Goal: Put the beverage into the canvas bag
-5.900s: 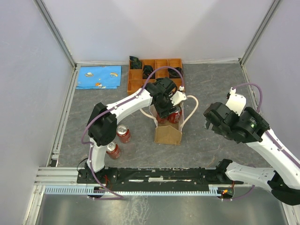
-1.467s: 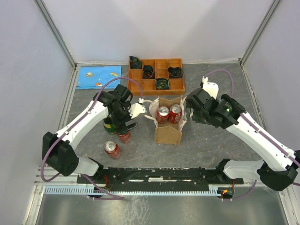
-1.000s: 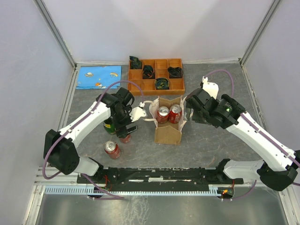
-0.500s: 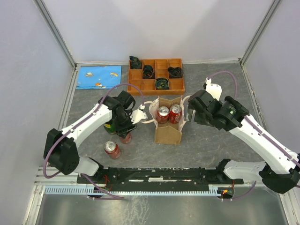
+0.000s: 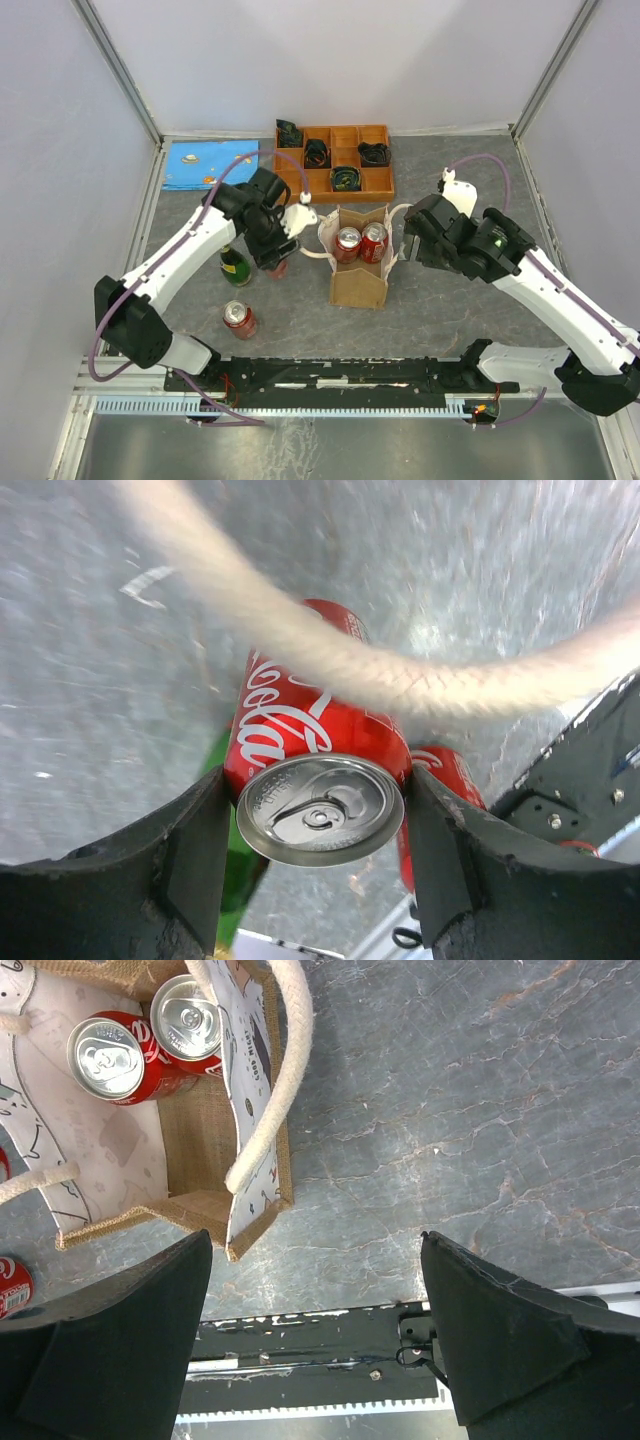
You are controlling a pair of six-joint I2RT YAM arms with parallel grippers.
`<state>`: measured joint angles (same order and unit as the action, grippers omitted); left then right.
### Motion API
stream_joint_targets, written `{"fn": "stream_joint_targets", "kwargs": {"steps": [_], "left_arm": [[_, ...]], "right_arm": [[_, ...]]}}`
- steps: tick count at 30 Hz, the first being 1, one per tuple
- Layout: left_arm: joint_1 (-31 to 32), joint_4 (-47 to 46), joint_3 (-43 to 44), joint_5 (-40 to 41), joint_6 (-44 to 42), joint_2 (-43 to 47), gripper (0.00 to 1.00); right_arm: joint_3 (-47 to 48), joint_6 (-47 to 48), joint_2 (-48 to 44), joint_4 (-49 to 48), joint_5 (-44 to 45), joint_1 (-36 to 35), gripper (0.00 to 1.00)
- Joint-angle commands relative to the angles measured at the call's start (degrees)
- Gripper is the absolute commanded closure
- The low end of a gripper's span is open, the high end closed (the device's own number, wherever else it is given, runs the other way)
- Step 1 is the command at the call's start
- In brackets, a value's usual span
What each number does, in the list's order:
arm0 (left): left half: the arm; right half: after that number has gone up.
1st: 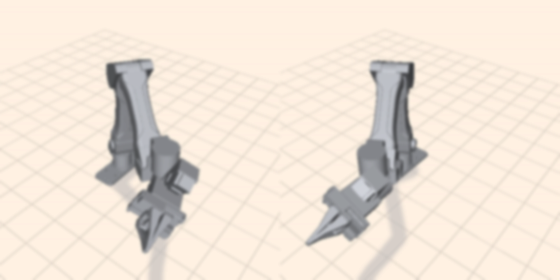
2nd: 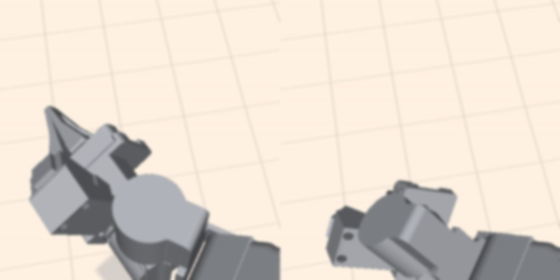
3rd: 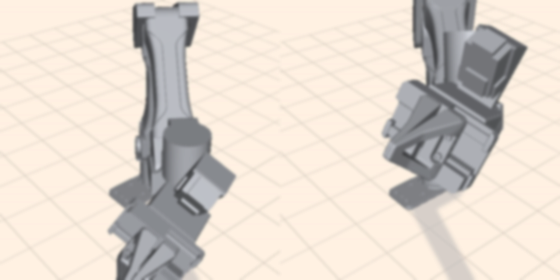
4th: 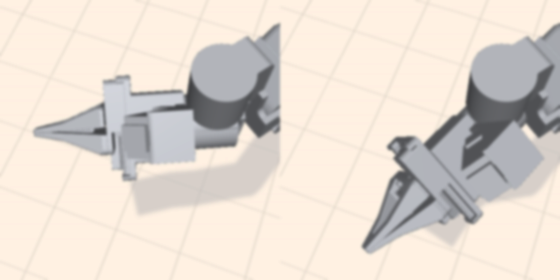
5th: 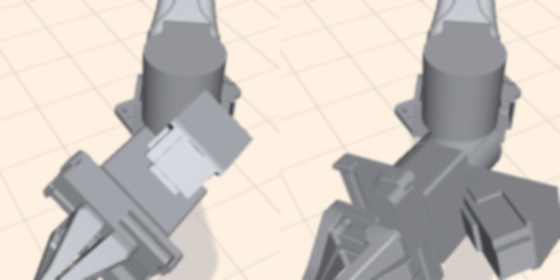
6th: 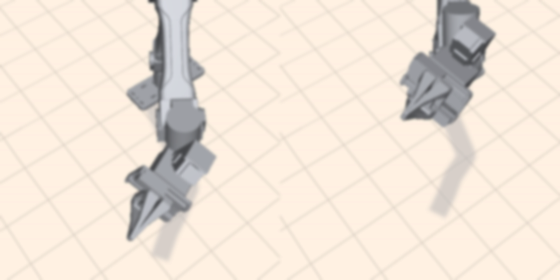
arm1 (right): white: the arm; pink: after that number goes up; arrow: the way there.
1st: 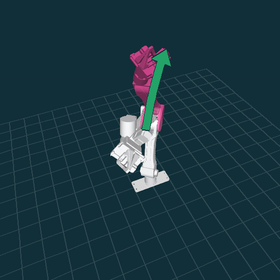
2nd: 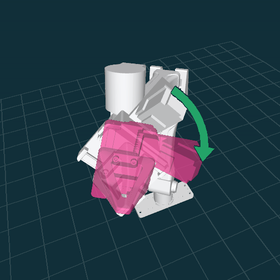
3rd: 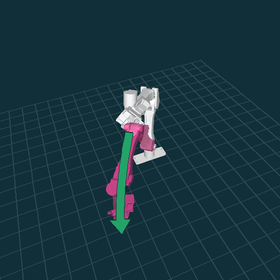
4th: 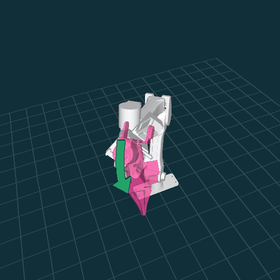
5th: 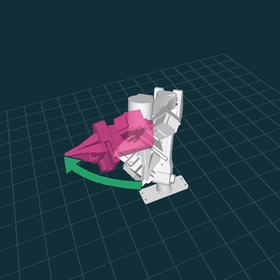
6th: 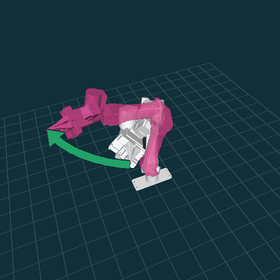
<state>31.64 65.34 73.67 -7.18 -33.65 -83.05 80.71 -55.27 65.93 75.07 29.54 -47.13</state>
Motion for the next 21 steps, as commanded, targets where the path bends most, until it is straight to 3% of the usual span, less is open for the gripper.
{"fn": "stream_joint_targets", "kwargs": {"steps": [1,7,14,17,21], "left_arm": [[0.31,1.96,12.78,-1.61,3.21,0.57,0.97],[0.2,3.91,18.82,-0.44,3.98,0.33,0.97],[-0.15,2.4,28.12,8.1,4.7,-0.73,0.97],[-0.16,0.83,36.6,9.27,5.93,-2.62,0.97],[0.38,3.78,54.76,3.15,9.57,-9.11,0.97]], "right_arm": [[-0.44,-0.84,-1.85,0.23,1.26,0.02,0.07],[-0.67,-0.72,-1.65,-0.08,1.15,-0.02,0.07],[-1.1,-0.68,-1.84,-0.32,1.04,0.03,0.07],[-1.76,-0.76,-2.24,-0.54,1.02,0.03,0.07],[-2.18,-0.89,-1.96,-1.06,0.88,0.03,0.07]]}}
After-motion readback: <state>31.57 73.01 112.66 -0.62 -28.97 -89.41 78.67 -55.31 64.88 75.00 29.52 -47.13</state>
